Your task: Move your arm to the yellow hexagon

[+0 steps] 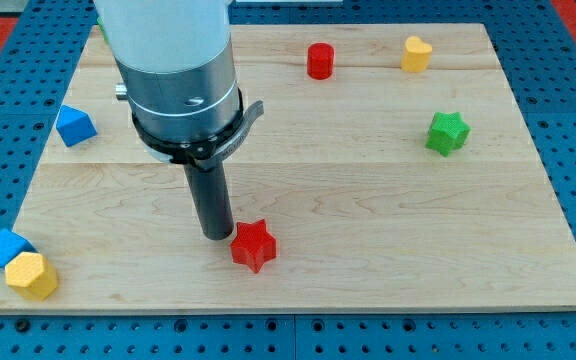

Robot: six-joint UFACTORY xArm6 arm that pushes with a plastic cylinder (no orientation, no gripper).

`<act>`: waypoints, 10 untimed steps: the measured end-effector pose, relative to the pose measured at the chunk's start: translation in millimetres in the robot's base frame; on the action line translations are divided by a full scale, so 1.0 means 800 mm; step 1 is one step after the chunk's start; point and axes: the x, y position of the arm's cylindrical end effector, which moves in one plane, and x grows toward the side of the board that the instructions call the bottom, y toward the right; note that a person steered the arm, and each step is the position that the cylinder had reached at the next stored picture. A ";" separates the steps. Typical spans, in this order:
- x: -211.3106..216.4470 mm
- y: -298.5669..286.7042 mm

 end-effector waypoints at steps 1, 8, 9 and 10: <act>0.000 0.020; -0.066 -0.030; -0.066 -0.091; -0.066 -0.120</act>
